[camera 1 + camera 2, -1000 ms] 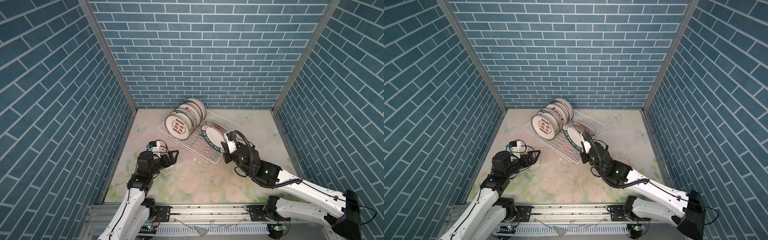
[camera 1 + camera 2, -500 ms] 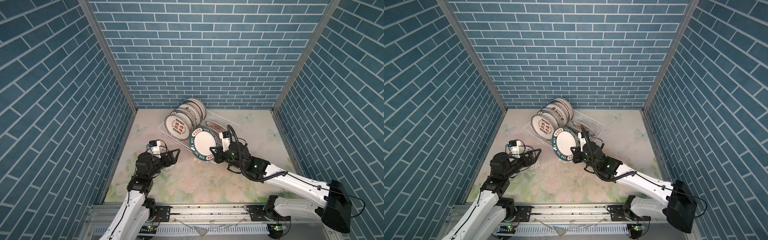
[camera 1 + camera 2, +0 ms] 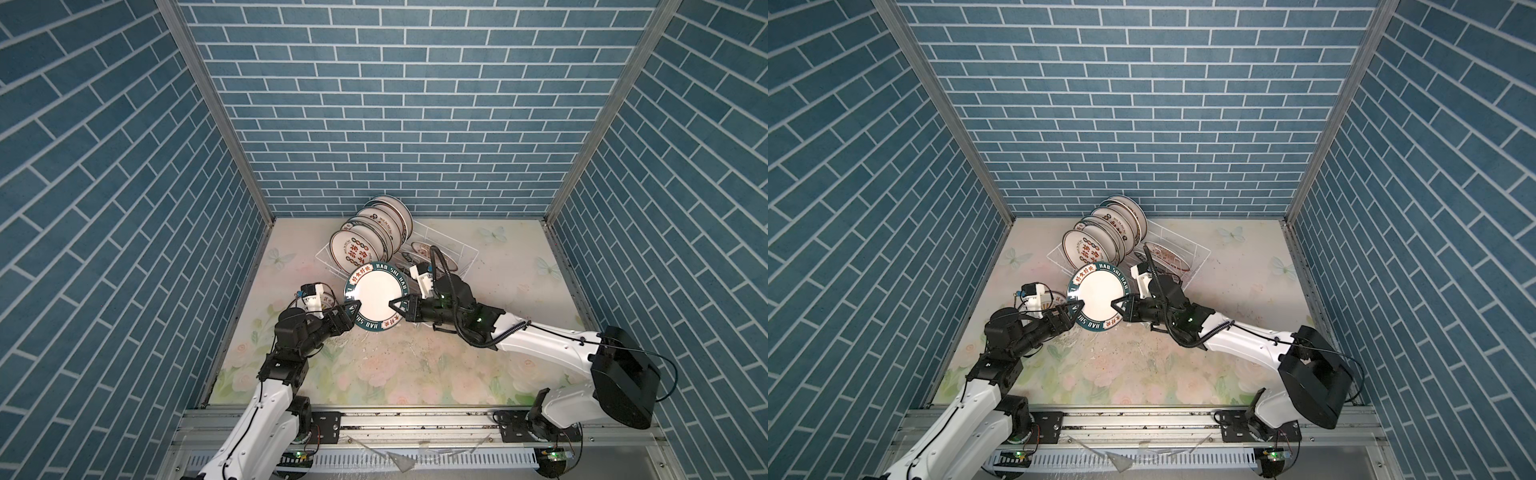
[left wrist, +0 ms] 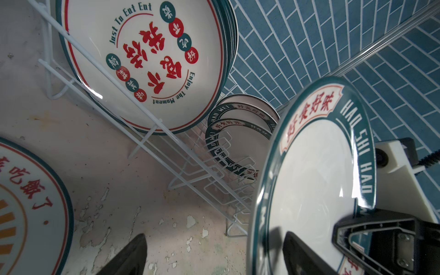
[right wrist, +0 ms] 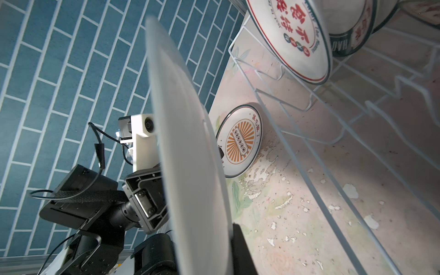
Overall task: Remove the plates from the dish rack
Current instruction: 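Carry the plate to the left gripper and close the left gripper on its rim, then open the right gripper while the left gripper lowers the plate toward the first plate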
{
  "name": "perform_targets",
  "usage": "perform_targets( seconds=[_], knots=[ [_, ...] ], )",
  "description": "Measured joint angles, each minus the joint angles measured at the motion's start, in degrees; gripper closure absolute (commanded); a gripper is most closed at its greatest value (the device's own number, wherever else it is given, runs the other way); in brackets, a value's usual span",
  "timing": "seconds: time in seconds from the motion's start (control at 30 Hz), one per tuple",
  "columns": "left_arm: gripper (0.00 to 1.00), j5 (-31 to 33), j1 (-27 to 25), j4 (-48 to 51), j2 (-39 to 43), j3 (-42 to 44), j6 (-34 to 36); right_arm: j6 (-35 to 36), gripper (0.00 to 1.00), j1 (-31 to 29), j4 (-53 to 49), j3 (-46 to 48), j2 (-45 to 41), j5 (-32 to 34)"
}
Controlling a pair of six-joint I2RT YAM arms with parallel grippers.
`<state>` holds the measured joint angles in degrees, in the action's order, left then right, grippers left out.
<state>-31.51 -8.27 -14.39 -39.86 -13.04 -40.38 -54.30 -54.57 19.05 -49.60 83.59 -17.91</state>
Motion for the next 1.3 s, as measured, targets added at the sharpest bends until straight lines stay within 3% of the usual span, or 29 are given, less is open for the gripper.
perform_targets(
  seconds=[0.3,0.5,0.67,0.8,1.03,1.13,1.3],
  knots=[
    [0.52,-1.84,0.0,-3.21,0.0,0.61,-1.44,-3.82,1.0,0.68,4.87,-1.55,5.92,-5.88],
    [0.68,-2.93,0.24,-4.33,0.7,0.87,-2.36,-5.88,0.83,1.36,7.21,-2.29,8.37,-8.37],
    [0.75,-3.54,0.22,-4.28,2.01,0.98,-2.34,-6.97,0.77,2.51,8.61,-3.93,10.78,-9.57],
    [0.88,-3.48,0.52,-2.95,4.74,1.03,-2.95,-6.88,0.72,2.86,9.33,-5.42,12.85,-10.78],
    [0.92,-3.45,0.92,0.55,7.91,0.15,-4.0,-4.94,0.6,2.82,6.1,-7.82,14.03,-12.44],
    [1.0,-3.52,0.92,2.71,8.61,-0.85,-3.41,-3.34,0.54,2.71,1.84,-9.88,14.03,-12.26],
    [1.0,-2.56,2.91,9.97,10.47,-2.84,-2.1,2.23,0.44,2.47,-8.22,-14.14,13.88,-7.87]
  ],
)
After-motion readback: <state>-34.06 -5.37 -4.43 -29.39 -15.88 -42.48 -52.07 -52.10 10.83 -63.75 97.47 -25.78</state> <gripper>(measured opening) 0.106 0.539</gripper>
